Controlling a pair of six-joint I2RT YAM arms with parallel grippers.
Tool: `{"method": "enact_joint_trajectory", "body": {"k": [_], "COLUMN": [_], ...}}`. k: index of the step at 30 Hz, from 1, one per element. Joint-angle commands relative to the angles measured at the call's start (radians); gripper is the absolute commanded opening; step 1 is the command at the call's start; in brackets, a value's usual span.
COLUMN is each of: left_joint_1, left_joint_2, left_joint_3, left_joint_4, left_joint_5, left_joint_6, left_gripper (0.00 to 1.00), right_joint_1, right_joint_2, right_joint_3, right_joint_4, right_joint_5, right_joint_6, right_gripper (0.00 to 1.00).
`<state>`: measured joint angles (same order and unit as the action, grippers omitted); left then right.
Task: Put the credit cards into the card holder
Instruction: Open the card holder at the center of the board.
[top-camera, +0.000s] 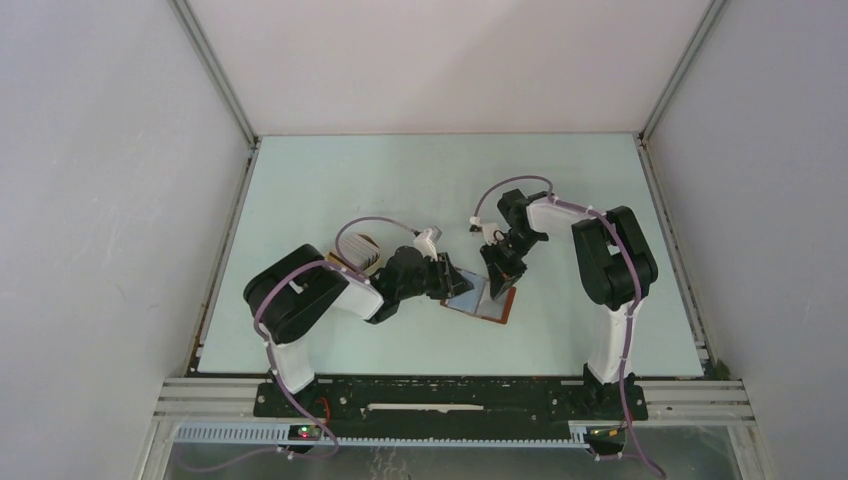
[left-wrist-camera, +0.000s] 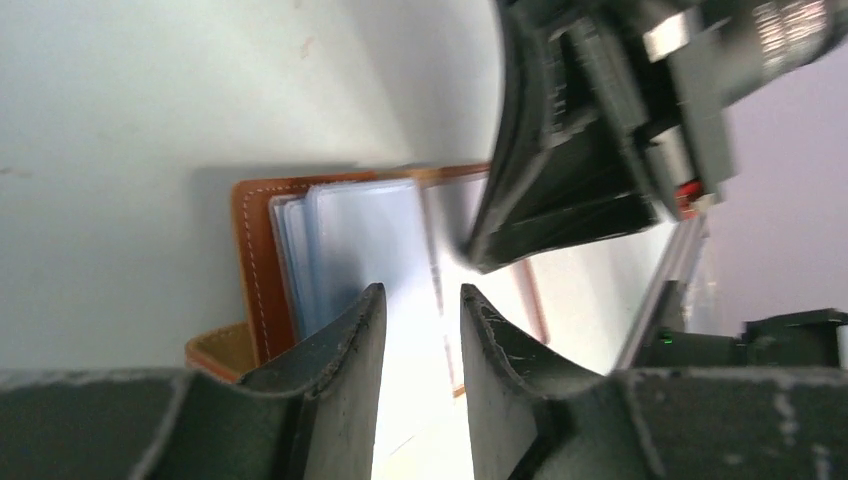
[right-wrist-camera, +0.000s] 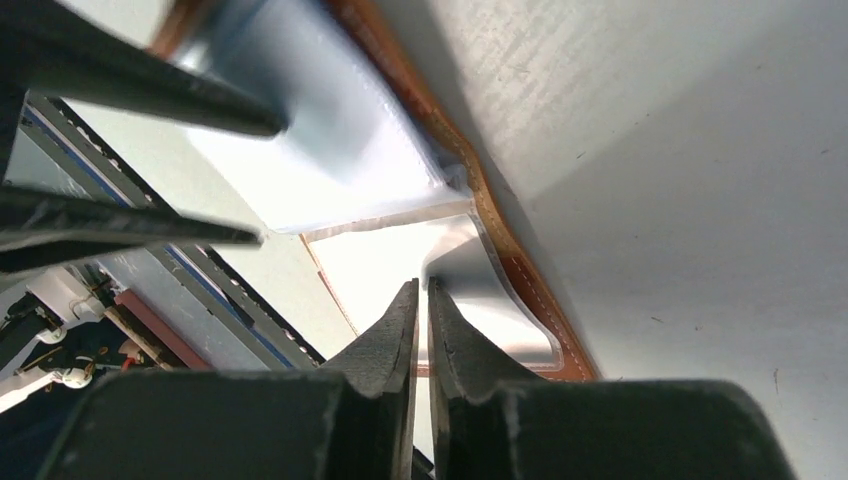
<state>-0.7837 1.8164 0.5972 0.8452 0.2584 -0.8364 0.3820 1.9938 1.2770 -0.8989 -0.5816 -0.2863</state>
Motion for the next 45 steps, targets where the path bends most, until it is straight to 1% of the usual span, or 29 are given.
{"method": "enact_joint_trajectory", "body": {"k": [1, 5, 9, 14, 18, 20, 24, 30, 32, 37, 45], "left_joint_1": [0.001, -0.001, -0.004, -0.026, -0.049, -0.058, -0.065, -0.076, -0.077, -0.078, -0.078], "left_joint_2": [-0.014, -0.016, -0.029, -0.064, -0.126, -0.159, -0.219, -0.29, -0.3, -0.314, -0.319], "left_joint_3": [0.004, -0.008, -0.032, -0.045, -0.047, -0.04, -0.027, -0.016, -0.016, -0.014, -0.027], "left_joint_4": [-0.157, -0.226, -0.237, -0.238, -0.252, -0.274, -0.31, -0.352, -0.355, -0.352, -0.291], "left_joint_5": [-0.085, -0.128, -0.131, -0.129, -0.147, -0.154, -0.163, -0.171, -0.167, -0.146, -0.102], "left_joint_6": [0.108, 0.131, 0.129, 0.114, 0.102, 0.104, 0.114, 0.133, 0.136, 0.146, 0.149], "left_gripper": [0.38, 0.36, 0.34, 0.33, 0.33, 0.33, 0.34, 0.36, 0.36, 0.37, 0.37], "right_joint_1": [0.005, 0.003, 0.001, 0.001, -0.005, -0.001, 0.011, 0.013, 0.012, 0.002, -0.007], "right_joint_2": [0.02, 0.015, -0.006, -0.052, -0.09, -0.088, -0.064, -0.074, -0.085, -0.103, -0.109], "right_joint_3": [0.019, 0.025, 0.027, 0.039, 0.046, 0.049, 0.052, 0.047, 0.044, 0.057, 0.059], "right_joint_4": [0.014, 0.006, -0.006, -0.054, -0.108, -0.12, -0.114, -0.099, -0.104, -0.148, -0.155], "right_joint_5": [0.072, 0.064, 0.033, -0.097, -0.261, -0.29, -0.237, -0.098, -0.109, -0.256, -0.265], "right_joint_6": [-0.032, -0.046, -0.077, -0.164, -0.239, -0.252, -0.238, -0.239, -0.25, -0.292, -0.297], "right_gripper": [0.16, 0.21, 0.28, 0.3, 0.31, 0.32, 0.31, 0.31, 0.31, 0.31, 0.31]}}
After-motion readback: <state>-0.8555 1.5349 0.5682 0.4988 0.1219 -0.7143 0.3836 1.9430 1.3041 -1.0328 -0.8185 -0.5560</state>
